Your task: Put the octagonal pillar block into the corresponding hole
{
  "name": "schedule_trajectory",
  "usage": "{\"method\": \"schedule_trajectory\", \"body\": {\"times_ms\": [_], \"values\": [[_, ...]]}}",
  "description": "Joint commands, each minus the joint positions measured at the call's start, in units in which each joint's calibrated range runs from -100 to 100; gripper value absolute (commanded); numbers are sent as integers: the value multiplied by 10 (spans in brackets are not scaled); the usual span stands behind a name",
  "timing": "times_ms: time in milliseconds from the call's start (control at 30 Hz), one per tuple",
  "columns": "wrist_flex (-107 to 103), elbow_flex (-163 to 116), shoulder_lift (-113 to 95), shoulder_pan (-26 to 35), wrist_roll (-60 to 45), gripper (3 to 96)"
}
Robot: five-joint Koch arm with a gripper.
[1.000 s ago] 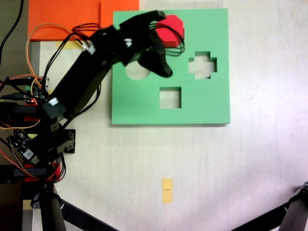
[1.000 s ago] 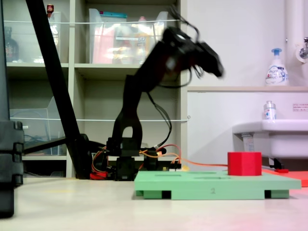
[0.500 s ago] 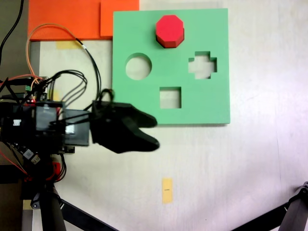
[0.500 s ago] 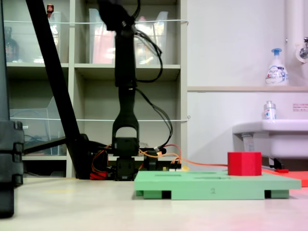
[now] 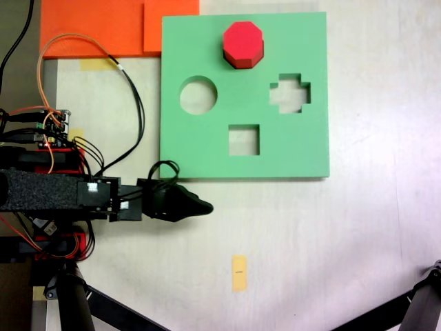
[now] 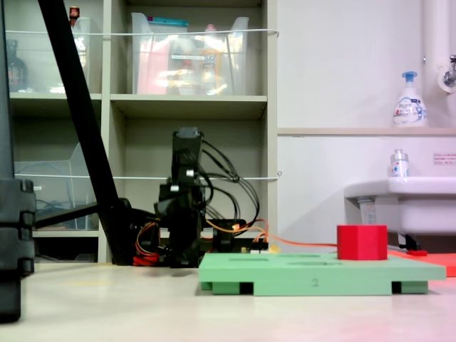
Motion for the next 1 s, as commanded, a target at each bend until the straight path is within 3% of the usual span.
{"method": "schedule_trajectory", "body": {"times_ms": [33, 267, 1000], "values": [[38, -92, -22, 7, -21, 493], [-103, -99, -22, 19, -37, 493], [-107, -99, -22, 7, -35, 495]]}}
